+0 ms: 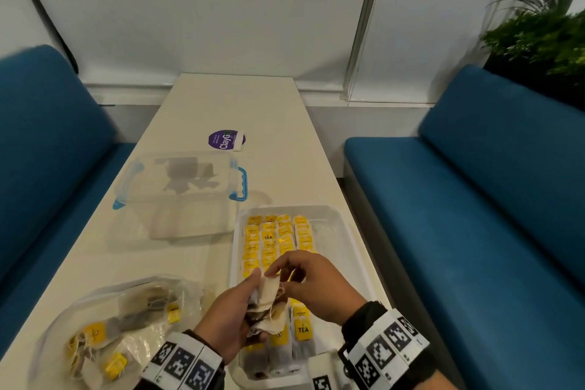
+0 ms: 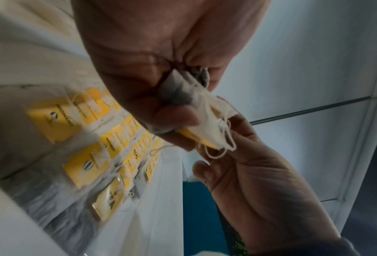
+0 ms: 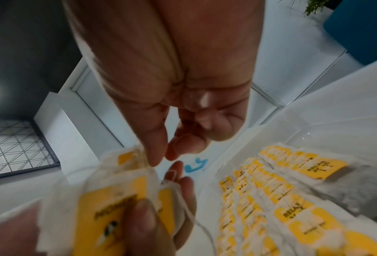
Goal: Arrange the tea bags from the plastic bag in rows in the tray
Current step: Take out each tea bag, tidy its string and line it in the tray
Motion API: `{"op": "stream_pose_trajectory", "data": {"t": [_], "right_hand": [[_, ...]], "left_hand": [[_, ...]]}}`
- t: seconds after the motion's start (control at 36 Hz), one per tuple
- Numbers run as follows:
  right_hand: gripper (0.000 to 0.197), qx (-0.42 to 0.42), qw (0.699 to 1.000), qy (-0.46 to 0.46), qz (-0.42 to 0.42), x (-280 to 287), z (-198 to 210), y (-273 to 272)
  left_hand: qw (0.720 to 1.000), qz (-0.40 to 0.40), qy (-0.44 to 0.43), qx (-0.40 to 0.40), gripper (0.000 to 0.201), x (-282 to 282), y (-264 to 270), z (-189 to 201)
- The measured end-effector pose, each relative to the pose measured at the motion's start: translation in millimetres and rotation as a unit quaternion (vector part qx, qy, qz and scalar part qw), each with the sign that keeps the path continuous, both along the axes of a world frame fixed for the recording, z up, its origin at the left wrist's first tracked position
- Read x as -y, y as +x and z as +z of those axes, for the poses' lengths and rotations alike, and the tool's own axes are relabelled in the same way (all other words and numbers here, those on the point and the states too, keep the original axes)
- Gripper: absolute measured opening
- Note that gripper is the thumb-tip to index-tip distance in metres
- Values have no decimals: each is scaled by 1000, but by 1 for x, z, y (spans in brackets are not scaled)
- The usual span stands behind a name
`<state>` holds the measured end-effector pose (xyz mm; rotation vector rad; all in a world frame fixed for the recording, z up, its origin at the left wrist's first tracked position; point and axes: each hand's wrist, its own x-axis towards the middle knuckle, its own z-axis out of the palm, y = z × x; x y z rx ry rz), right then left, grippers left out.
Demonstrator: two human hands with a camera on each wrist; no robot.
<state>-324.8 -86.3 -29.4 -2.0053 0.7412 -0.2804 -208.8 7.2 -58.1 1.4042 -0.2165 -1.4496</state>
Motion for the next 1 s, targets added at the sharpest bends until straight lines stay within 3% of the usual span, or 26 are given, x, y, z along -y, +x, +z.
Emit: {"op": "stream_pose_trajectory", "data": {"t": [0.11,0.22,0.39,0.47,0.64,0.78,0.92,1.0], "right_hand": [[25,-5,1000,-28,5,0,0,-5],[30,17,1000,-16,-5,2,-3,-10],[9,78,994,66,-51,4,-3,-14],[11,116,983,117,-82,5,1,-16],[3,73,982,128,-115,7,-1,-16],[8,48,983,133,-115,0,-2,-10],[10,38,979,149,-136,-2,-4,-8],[10,42,972,166,-162,-3,-6,-8]], "left_hand": [[999,-38,8,-6,52,-1,-2,-2],[999,-47,1,-4,52,0,-5,0],[999,-44,-17,12,56,-2,-6,-1],[998,-49,-34,37,53,-4,-3,-2],[989,-70,-116,63,51,-5,0,-5],[973,-111,-111,172,43,-2,-2,-2],[970,-119,-99,186,35,-4,-2,-6],[969,-130,-86,192,42,-4,-1,-9]]}}
